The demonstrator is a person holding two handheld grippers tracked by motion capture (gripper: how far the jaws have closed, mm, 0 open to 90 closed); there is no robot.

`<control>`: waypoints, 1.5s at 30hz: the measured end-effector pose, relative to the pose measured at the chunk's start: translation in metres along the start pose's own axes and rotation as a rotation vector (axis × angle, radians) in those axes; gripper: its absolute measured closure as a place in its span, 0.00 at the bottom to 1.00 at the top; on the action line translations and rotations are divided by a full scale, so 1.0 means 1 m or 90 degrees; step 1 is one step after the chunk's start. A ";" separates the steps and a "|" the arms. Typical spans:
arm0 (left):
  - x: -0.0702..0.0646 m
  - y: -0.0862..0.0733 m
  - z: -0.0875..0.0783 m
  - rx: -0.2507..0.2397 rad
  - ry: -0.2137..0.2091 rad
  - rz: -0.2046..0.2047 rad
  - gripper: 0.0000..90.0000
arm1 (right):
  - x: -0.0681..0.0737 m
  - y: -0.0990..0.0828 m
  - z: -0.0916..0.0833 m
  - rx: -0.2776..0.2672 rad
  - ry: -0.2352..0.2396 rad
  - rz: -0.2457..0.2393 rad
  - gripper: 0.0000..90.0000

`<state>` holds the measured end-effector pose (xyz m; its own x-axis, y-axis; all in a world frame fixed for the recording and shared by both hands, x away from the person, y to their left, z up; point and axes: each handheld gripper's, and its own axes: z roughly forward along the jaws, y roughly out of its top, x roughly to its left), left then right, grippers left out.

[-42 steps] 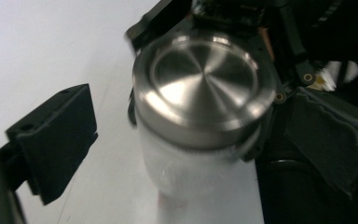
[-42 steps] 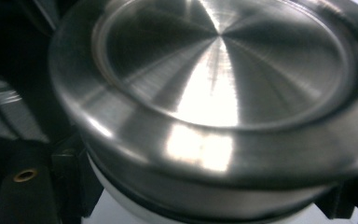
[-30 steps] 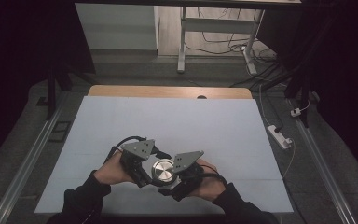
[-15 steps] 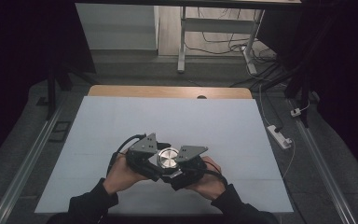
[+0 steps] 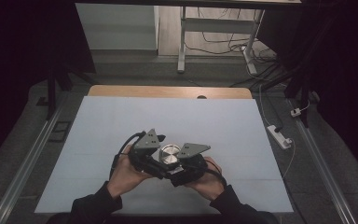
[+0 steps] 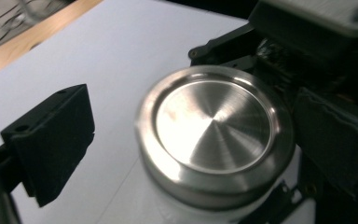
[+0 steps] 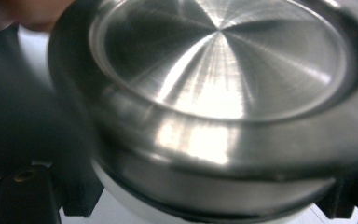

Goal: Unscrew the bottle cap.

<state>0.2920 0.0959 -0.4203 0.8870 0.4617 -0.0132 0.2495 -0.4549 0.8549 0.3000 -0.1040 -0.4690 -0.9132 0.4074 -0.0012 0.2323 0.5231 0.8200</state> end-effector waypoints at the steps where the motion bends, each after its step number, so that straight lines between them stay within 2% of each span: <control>1: 0.005 0.000 -0.006 -0.006 -0.029 0.003 0.00 | 0.000 0.000 -0.001 -0.002 0.006 -0.003 0.16; 2: 0.009 0.000 -0.010 -0.011 -0.054 0.007 0.00 | -0.001 0.000 -0.001 -0.007 0.017 -0.005 0.16; 3: 0.014 -0.002 -0.016 -0.018 -0.101 0.016 0.00 | -0.002 0.000 -0.002 -0.008 0.027 -0.006 0.16; 4: 0.016 -0.003 -0.018 -0.020 -0.123 0.022 0.00 | -0.003 -0.001 -0.003 -0.008 0.046 -0.005 0.16; 5: 0.020 -0.005 -0.022 -0.020 -0.159 0.037 0.01 | -0.004 -0.001 -0.003 -0.009 0.058 -0.006 0.16; 7: 0.022 -0.007 -0.025 -0.011 -0.172 0.061 0.03 | -0.004 -0.001 -0.003 -0.009 0.084 -0.016 0.16; 8: 0.023 -0.008 -0.025 -0.008 -0.180 0.064 0.04 | -0.003 -0.001 -0.003 -0.008 0.096 -0.024 0.16; 10: 0.023 -0.009 -0.024 -0.002 -0.207 0.085 0.06 | 0.000 0.000 -0.002 -0.005 0.121 -0.041 0.16; 16: 0.015 -0.013 -0.013 0.026 -0.260 0.134 0.15 | 0.013 0.002 0.002 0.016 0.162 -0.085 0.16; 18: 0.012 -0.013 -0.012 0.027 -0.257 0.148 0.22 | 0.016 0.002 0.002 0.019 0.163 -0.093 0.16; 20: 0.011 -0.013 -0.013 0.020 -0.245 0.148 0.22 | 0.017 0.002 0.002 0.017 0.158 -0.095 0.16; 24: 0.010 -0.011 -0.012 0.007 -0.196 0.117 0.22 | 0.013 0.004 0.000 0.006 0.124 -0.081 0.16; 25: 0.009 -0.010 -0.011 0.005 -0.179 0.107 0.23 | 0.013 0.004 -0.001 0.003 0.113 -0.066 0.16; 26: 0.009 -0.010 -0.011 0.005 -0.179 0.107 0.23 | 0.013 0.004 -0.001 0.003 0.113 -0.066 0.16; 27: 0.007 -0.009 -0.007 -0.001 -0.140 0.079 0.23 | 0.010 0.004 -0.001 -0.001 0.083 -0.050 0.16; 32: -0.003 -0.007 0.001 -0.016 -0.047 0.023 0.23 | 0.006 0.003 -0.001 -0.001 0.014 -0.014 0.16; 35: -0.009 -0.006 0.005 -0.027 -0.004 -0.014 0.22 | 0.004 0.004 -0.001 -0.003 -0.016 0.011 0.16; 37: -0.009 -0.005 0.008 -0.020 -0.001 -0.020 0.20 | 0.003 0.003 -0.001 -0.002 -0.026 0.019 0.16; 38: -0.008 -0.005 0.008 -0.018 -0.004 -0.026 0.14 | 0.003 0.003 0.000 -0.001 -0.026 0.018 0.16; 39: -0.006 -0.004 0.007 -0.021 -0.009 -0.025 0.06 | 0.002 0.002 0.000 -0.002 -0.029 0.013 0.16; 42: 0.003 -0.004 -0.002 -0.028 -0.037 -0.010 0.00 | 0.001 0.002 -0.002 -0.009 -0.014 0.006 0.16; 43: 0.009 -0.005 -0.007 -0.030 -0.061 -0.006 0.00 | 0.000 0.002 -0.003 -0.010 -0.007 0.004 0.16; 44: 0.009 -0.005 -0.007 -0.030 -0.061 -0.006 0.00 | 0.000 0.003 -0.003 -0.009 0.010 -0.001 0.16; 45: 0.017 -0.008 -0.014 -0.039 -0.120 0.012 0.02 | -0.001 0.003 -0.004 -0.008 0.026 -0.003 0.16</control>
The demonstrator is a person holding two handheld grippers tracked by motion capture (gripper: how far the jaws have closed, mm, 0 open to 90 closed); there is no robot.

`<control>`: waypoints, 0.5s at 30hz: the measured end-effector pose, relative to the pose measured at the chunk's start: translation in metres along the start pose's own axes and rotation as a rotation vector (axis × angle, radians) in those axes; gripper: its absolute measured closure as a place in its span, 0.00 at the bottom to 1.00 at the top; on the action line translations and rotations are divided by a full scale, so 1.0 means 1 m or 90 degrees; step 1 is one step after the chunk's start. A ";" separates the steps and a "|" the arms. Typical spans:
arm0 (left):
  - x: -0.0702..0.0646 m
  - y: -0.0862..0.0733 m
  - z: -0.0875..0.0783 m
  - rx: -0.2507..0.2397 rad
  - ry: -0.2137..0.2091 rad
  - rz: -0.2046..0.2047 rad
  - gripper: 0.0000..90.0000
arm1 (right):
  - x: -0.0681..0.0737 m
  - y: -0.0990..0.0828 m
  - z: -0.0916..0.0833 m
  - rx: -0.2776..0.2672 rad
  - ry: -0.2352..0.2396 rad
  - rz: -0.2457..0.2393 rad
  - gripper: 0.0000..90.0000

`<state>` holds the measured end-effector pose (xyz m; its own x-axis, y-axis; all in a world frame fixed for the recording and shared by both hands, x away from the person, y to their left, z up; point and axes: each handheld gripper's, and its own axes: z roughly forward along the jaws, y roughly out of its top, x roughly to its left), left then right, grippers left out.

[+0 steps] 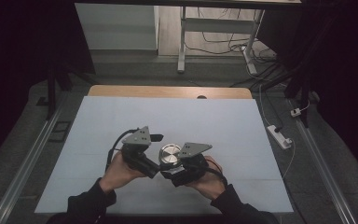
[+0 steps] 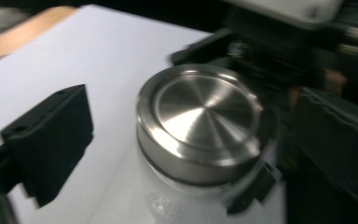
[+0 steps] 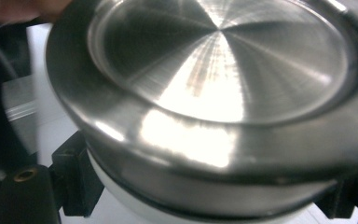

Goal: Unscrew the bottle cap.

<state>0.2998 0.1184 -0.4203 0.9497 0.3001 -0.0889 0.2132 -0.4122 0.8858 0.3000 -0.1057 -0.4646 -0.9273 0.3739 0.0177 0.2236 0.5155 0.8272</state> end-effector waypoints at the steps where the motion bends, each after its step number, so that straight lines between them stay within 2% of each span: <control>1: 0.002 -0.001 -0.003 0.000 -0.009 0.004 0.03 | 0.000 0.000 0.000 0.000 0.018 -0.004 0.16; 3: 0.006 -0.005 -0.006 0.000 -0.058 0.018 0.07 | 0.000 0.000 0.000 -0.001 0.046 -0.010 0.16; 5: 0.007 -0.007 -0.006 0.004 -0.082 0.027 0.08 | 0.002 0.000 0.001 0.000 0.074 -0.019 0.16; 6: 0.007 -0.008 -0.004 0.010 -0.104 0.038 0.08 | 0.004 0.000 0.002 0.001 0.084 -0.027 0.16; 10: 0.001 -0.007 0.002 0.036 -0.114 0.070 0.12 | 0.011 0.002 0.004 0.012 0.110 -0.057 0.16; 12: -0.002 -0.007 0.004 0.041 -0.122 0.077 0.16 | 0.013 0.002 0.004 0.018 0.117 -0.071 0.16; 15: -0.005 -0.006 0.005 0.048 -0.114 0.089 0.22 | 0.015 0.002 0.004 0.023 0.118 -0.073 0.16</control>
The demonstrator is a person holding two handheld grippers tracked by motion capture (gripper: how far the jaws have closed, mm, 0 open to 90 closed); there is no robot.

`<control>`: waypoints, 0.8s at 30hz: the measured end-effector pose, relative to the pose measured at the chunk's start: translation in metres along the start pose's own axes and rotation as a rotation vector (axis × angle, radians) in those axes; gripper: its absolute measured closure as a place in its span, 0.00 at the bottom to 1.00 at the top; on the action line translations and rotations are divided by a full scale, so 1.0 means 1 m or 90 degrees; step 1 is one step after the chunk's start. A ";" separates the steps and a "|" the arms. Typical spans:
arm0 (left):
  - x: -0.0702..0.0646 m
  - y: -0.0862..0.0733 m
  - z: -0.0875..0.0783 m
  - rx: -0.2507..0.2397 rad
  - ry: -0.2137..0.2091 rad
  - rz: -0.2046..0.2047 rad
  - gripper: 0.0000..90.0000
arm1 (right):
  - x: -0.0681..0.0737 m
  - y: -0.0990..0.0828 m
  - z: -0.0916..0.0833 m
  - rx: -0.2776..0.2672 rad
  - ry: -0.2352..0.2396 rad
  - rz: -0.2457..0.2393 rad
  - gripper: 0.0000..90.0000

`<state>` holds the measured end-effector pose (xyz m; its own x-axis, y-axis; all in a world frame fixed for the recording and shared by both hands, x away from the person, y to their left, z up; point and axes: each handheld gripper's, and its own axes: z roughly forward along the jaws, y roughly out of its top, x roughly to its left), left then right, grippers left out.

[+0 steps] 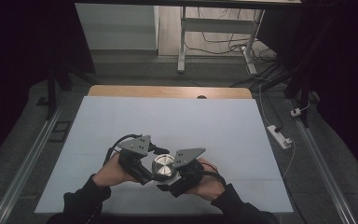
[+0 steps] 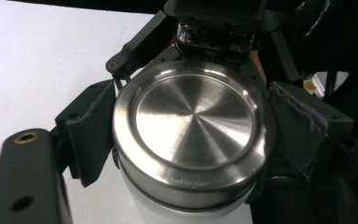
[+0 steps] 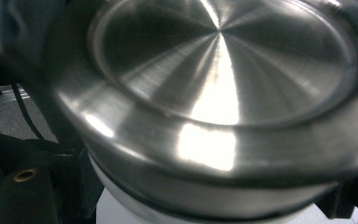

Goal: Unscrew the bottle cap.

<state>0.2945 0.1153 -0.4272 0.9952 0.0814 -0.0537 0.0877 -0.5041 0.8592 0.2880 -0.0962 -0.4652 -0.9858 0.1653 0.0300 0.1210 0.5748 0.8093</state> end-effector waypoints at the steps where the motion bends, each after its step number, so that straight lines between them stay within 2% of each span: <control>1: 0.000 0.000 0.000 0.001 0.005 0.000 0.22 | 0.000 0.000 0.000 0.001 -0.002 0.000 0.16; 3: 0.000 0.001 0.000 -0.003 0.017 -0.007 0.22 | -0.001 0.000 -0.001 0.000 -0.010 0.000 0.16; 5: 0.000 0.001 0.001 -0.005 0.027 -0.014 0.22 | -0.002 0.000 -0.001 -0.003 -0.022 0.016 0.16; 6: -0.002 0.002 0.003 -0.005 0.050 -0.024 0.22 | -0.003 0.000 -0.001 -0.004 -0.029 0.020 0.16; 7: -0.002 0.002 0.003 -0.005 0.050 -0.024 0.22 | -0.003 0.000 -0.002 -0.004 -0.037 0.023 0.16; 8: -0.003 0.004 0.006 -0.002 0.078 -0.034 0.23 | -0.004 -0.001 -0.002 -0.004 -0.050 0.027 0.16; 9: -0.004 0.005 0.008 0.000 0.096 -0.041 0.23 | -0.005 -0.001 -0.001 -0.006 -0.058 0.033 0.16; 13: -0.004 0.006 0.013 -0.005 0.140 -0.066 0.23 | -0.007 -0.003 0.000 -0.007 -0.100 0.055 0.16; 18: -0.004 0.007 0.014 -0.022 0.164 -0.093 0.23 | -0.009 -0.003 0.001 -0.021 -0.130 0.076 0.16; 24: -0.005 0.007 0.014 -0.026 0.179 -0.101 0.23 | -0.009 -0.003 0.001 -0.023 -0.140 0.080 0.16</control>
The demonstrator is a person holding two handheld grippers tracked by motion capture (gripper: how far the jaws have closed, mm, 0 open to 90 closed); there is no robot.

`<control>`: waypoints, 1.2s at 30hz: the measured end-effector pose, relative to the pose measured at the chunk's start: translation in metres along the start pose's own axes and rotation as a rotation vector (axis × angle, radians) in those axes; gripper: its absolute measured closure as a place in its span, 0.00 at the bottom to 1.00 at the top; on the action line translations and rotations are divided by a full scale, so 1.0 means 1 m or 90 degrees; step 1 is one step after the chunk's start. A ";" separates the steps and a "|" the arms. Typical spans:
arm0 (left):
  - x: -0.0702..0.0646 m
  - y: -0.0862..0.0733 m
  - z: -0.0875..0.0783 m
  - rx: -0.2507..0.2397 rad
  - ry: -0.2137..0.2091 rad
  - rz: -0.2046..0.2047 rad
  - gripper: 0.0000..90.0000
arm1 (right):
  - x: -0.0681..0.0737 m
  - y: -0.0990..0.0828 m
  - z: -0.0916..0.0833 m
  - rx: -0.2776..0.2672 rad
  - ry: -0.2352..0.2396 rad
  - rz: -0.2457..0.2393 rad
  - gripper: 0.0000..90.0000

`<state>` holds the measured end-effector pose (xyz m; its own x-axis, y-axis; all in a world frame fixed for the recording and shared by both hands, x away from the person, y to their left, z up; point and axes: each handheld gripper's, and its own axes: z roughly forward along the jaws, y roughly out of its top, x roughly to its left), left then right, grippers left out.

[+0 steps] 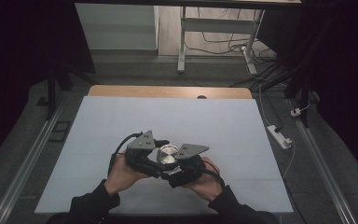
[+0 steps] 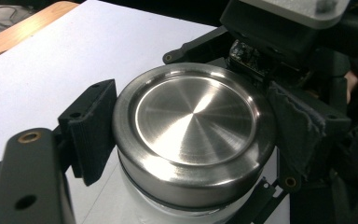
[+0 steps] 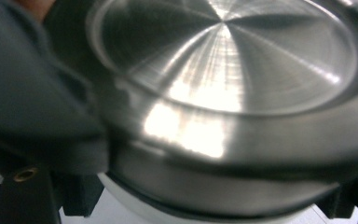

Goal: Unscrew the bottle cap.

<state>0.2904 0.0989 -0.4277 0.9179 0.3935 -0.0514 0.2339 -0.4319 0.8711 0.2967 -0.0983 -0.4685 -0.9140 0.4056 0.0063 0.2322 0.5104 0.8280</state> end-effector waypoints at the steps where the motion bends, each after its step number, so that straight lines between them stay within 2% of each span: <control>1: -0.001 0.000 0.001 0.000 0.005 -0.003 0.23 | 0.000 0.000 0.000 -0.001 -0.004 0.000 0.16; 4: -0.002 0.000 0.002 0.000 0.021 -0.011 0.23 | 0.000 -0.001 0.001 -0.002 -0.013 0.006 0.16; 8: -0.007 0.001 0.005 0.000 0.061 -0.024 0.23 | 0.000 -0.001 0.002 -0.005 -0.038 0.017 0.16; 10: -0.008 0.002 0.006 0.006 0.067 -0.031 0.23 | 0.001 -0.001 0.003 -0.004 -0.049 0.023 0.16; 12: -0.007 0.003 0.007 0.015 0.060 -0.030 0.22 | 0.000 -0.002 0.003 -0.004 -0.049 0.022 0.16; 14: -0.003 0.003 0.005 0.007 0.032 -0.030 0.21 | 0.000 -0.002 0.002 -0.006 -0.041 0.017 0.16; 15: 0.000 0.003 0.003 -0.001 0.012 -0.037 0.15 | -0.001 -0.002 0.002 -0.007 -0.034 0.015 0.16; 16: 0.002 0.003 0.000 -0.008 0.003 -0.036 0.07 | -0.001 -0.002 0.001 -0.011 -0.024 0.016 0.16; 18: 0.010 0.001 -0.010 -0.034 -0.028 -0.023 0.05 | -0.003 -0.001 0.000 -0.012 0.004 0.018 0.16; 19: 0.010 0.001 -0.010 -0.034 -0.028 -0.023 0.03 | -0.003 -0.001 0.000 -0.012 0.004 0.018 0.16; 20: 0.020 -0.002 -0.021 -0.053 -0.083 -0.024 0.03 | -0.003 -0.001 -0.001 -0.014 0.030 0.011 0.16; 21: 0.020 -0.002 -0.021 -0.053 -0.083 -0.024 0.04 | -0.004 -0.001 -0.002 -0.011 0.047 0.006 0.16; 22: 0.027 -0.006 -0.028 -0.057 -0.140 -0.010 0.05 | -0.004 -0.001 -0.002 -0.010 0.066 0.002 0.16; 24: 0.029 -0.009 -0.030 -0.042 -0.163 0.012 0.10 | -0.001 0.000 -0.002 -0.008 0.095 -0.014 0.16; 26: 0.027 -0.011 -0.028 -0.017 -0.175 0.039 0.13 | 0.002 0.001 -0.001 -0.005 0.115 -0.027 0.16; 27: 0.027 -0.011 -0.028 -0.017 -0.175 0.039 0.14 | 0.005 0.002 -0.001 -0.003 0.123 -0.036 0.16; 28: 0.026 -0.012 -0.024 -0.009 -0.197 0.048 0.15 | 0.007 0.002 0.000 -0.002 0.130 -0.040 0.16; 30: 0.024 -0.012 -0.022 -0.005 -0.210 0.056 0.18 | 0.009 0.002 0.001 0.003 0.137 -0.051 0.16; 31: 0.024 -0.012 -0.022 -0.005 -0.210 0.056 0.21 | 0.009 0.002 0.001 0.003 0.137 -0.051 0.16; 33: 0.022 -0.012 -0.020 0.001 -0.208 0.064 0.22 | 0.010 0.002 0.002 0.009 0.132 -0.054 0.16; 35: 0.021 -0.012 -0.018 0.005 -0.199 0.066 0.22 | 0.010 0.001 0.003 0.017 0.125 -0.055 0.16; 36: 0.019 -0.012 -0.016 0.008 -0.185 0.061 0.22 | 0.010 0.000 0.003 0.018 0.122 -0.054 0.16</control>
<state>0.3000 0.1248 -0.4312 0.9888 0.1028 -0.1085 0.1443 -0.4665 0.8727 0.2892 -0.0917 -0.4699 -0.9766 0.2103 0.0455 0.1583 0.5588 0.8140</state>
